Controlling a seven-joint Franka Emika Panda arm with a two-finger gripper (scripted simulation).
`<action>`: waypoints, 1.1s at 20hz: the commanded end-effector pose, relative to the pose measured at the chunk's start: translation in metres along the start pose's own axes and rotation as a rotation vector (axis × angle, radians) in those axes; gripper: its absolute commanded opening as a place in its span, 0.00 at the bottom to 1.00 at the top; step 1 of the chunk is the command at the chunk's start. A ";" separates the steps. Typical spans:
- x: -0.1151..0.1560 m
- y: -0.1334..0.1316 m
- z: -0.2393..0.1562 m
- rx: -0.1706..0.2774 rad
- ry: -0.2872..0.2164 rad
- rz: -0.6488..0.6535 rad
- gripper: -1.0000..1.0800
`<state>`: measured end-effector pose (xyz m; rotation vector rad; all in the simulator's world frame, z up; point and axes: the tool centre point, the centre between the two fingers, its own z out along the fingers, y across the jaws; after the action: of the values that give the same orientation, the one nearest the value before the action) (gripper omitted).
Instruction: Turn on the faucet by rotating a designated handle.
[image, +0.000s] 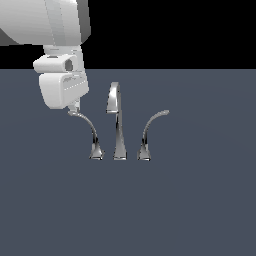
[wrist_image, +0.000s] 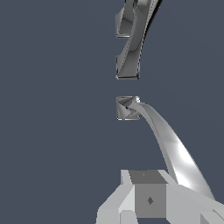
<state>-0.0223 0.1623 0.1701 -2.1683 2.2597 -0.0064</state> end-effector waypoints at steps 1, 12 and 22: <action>0.001 0.006 0.000 -0.002 0.001 -0.001 0.00; 0.007 0.039 0.000 -0.007 0.003 -0.010 0.00; 0.015 0.054 0.000 -0.006 -0.001 -0.016 0.00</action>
<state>-0.0745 0.1574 0.1701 -2.1952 2.2342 0.0018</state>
